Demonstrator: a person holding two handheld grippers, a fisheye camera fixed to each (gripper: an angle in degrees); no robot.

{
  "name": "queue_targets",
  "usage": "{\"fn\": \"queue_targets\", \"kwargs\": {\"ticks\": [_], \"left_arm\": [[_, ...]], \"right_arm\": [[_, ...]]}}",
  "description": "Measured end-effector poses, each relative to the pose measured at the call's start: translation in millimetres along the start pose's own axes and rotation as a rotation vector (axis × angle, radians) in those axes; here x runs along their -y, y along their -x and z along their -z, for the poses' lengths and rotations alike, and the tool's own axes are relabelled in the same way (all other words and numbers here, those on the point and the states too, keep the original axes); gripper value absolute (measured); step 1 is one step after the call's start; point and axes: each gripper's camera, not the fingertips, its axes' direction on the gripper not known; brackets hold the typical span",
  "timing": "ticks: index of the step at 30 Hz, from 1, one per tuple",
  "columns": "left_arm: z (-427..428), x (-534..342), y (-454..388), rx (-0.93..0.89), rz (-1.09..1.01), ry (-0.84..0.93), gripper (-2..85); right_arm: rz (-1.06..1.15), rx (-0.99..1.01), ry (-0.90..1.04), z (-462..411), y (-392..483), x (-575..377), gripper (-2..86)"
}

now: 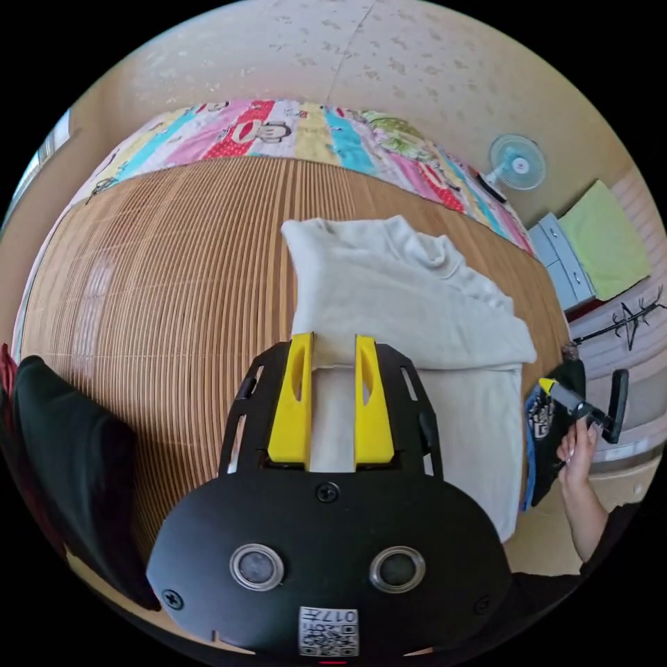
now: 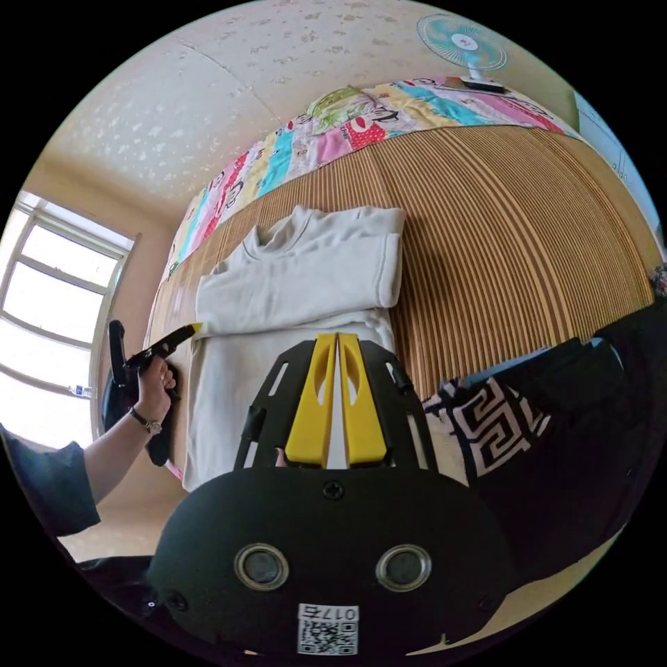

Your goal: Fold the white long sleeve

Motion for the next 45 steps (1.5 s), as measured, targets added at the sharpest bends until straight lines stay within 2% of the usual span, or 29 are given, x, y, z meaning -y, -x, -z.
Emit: {"fn": "queue_targets", "kwargs": {"ticks": [3,8,11,12,14,17,20,23,26,31,35,39,43,44,45], "left_arm": [[-10.4,6.7,13.3,0.016,0.047,-0.051,5.9],[-17.5,67.5,42.3,-0.006,0.088,-0.074,5.0],[-8.3,101.3,72.3,-0.105,0.156,-0.086,4.2],[-2.2,102.9,78.2,-0.125,0.162,-0.107,4.1],[26.6,93.2,98.0,-0.208,0.138,-0.171,6.2],[49.9,48.3,115.4,-0.266,0.089,-0.11,8.6],[61.0,-23.5,128.3,-0.283,0.079,0.037,10.6],[61.3,-100.2,144.9,-0.373,0.179,0.159,12.4],[84.0,-143.0,161.9,-0.353,0.267,0.151,12.2],[94.9,-154.7,178.5,-0.356,0.271,0.179,10.8],[96.7,-138.2,201.5,-0.331,0.28,0.221,5.8],[107.1,-128.8,218.1,-0.454,0.231,0.299,4.0],[167.4,-155.8,245.9,-0.55,0.22,0.361,3.6],[187.3,-171.7,258.9,-0.631,0.295,0.37,3.6],[197.4,-179.8,266.9,-0.701,0.358,0.353,3.5]], "right_arm": [[-0.007,-0.071,0.111,-49.0,-2.9,59.6,0.4],[0.144,-0.172,0.101,-72.1,36.0,156.4,0.5],[0.111,-0.169,0.24,-66.4,53.9,223.1,0.7],[0.141,-0.138,0.216,-47.3,63.4,229.7,0.9],[0.191,-0.052,0.153,-12.2,73.1,216.4,1.4],[0.192,0.026,0.208,24.2,65.4,162.2,3.0],[0.154,-0.04,0.311,47.0,43.6,80.3,7.1],[0.057,-0.075,0.448,58.0,19.8,0.6,10.8],[-0.028,-0.119,0.515,65.6,0.3,-49.6,12.2],[-0.136,-0.12,0.468,76.7,-18.1,-49.4,12.8],[-0.136,-0.168,0.506,78.0,-18.9,-36.2,7.6],[-0.119,0.039,0.593,98.1,-24.8,-44.2,3.0],[-0.191,0.174,0.733,142.3,-47.6,-76.7,2.0],[-0.288,0.307,0.784,160.9,-58.3,-90.1,1.8],[-0.38,0.493,0.745,186.9,-66.9,-97.9,1.7]]}}
